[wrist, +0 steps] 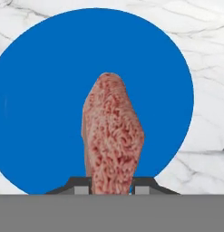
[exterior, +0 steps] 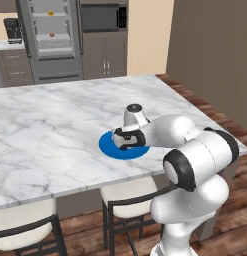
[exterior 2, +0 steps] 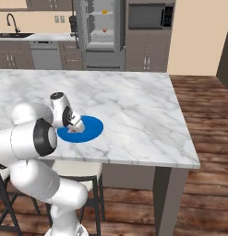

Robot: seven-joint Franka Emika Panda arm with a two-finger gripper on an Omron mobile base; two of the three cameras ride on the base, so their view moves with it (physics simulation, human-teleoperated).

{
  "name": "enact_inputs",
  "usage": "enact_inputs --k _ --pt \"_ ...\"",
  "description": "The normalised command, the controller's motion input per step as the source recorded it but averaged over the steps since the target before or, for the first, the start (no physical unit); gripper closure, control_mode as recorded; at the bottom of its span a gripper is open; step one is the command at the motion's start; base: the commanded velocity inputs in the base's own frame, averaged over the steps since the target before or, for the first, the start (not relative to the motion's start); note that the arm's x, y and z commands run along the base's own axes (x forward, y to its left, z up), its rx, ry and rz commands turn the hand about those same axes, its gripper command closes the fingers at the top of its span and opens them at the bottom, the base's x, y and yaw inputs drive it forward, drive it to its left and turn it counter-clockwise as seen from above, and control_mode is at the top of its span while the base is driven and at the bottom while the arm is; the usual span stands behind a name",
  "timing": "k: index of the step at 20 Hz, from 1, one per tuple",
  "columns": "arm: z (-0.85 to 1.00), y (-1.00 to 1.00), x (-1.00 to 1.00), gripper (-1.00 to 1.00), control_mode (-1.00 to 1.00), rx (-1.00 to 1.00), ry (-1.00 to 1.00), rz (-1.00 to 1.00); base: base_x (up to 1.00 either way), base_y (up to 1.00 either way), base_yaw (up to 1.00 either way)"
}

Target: Take the cheese, steak, and onion from the fridge and place them on the plate on the dining counter to create an appetizer plate.

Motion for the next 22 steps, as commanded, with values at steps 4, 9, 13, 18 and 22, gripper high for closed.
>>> enact_inputs --k 4,9,13,18,22 --pt "-0.45 0.0 0.55 1.0 -1.0 0.0 0.0 -0.04 0.0 0.0 0.0" --pt "-0.37 0.0 0.59 -1.0 -1.0 0.0 0.0 -0.05 0.0 0.0 0.0" --pt "-0.08 0.02 0.63 -1.0 -1.0 0.0 0.01 -0.06 0.0 0.0 0.0" --pt "0.29 0.0 -0.09 -1.0 -1.0 0.0 0.02 -0.07 0.0 0.0 0.0" --pt "0.9 0.0 -0.73 -1.0 -1.0 0.0 0.0 -0.02 0.0 0.0 0.0"
